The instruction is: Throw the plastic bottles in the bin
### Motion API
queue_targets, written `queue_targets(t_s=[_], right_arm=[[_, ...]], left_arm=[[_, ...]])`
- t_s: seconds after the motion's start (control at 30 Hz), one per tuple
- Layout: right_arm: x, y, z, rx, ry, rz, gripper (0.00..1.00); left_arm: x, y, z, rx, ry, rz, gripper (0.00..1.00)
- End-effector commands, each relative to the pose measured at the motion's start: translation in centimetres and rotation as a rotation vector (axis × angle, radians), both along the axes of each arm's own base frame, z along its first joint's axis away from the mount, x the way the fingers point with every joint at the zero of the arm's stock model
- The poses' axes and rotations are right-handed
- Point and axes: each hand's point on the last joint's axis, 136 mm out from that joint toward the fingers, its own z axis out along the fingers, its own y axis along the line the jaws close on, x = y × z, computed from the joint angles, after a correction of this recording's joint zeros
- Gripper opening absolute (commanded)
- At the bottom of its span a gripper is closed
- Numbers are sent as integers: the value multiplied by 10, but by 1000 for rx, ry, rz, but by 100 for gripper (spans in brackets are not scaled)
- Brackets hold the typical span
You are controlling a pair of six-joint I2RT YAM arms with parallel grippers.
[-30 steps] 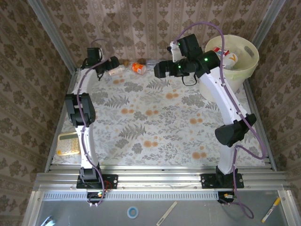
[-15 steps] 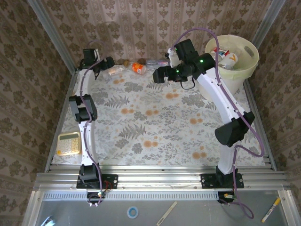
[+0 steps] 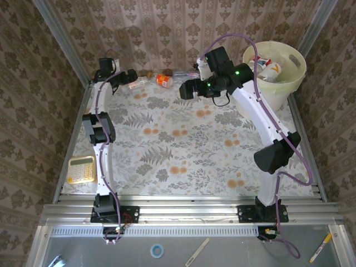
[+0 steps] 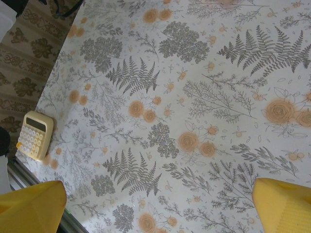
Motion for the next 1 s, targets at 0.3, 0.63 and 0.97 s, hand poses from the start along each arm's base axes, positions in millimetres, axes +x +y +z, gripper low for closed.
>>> queue_targets(t_s=[0.3, 0.63, 0.97], right_arm=[[-23, 3, 14, 20, -26, 49, 100], [-25, 1, 14, 19, -34, 44, 100], [-26, -4, 17, 8, -51, 27, 100]], left_arm=[[-27, -5, -46, 253, 127, -116, 100], [-46, -24, -50, 275, 165, -233, 95], [-110, -45, 2, 362, 138, -288, 93]])
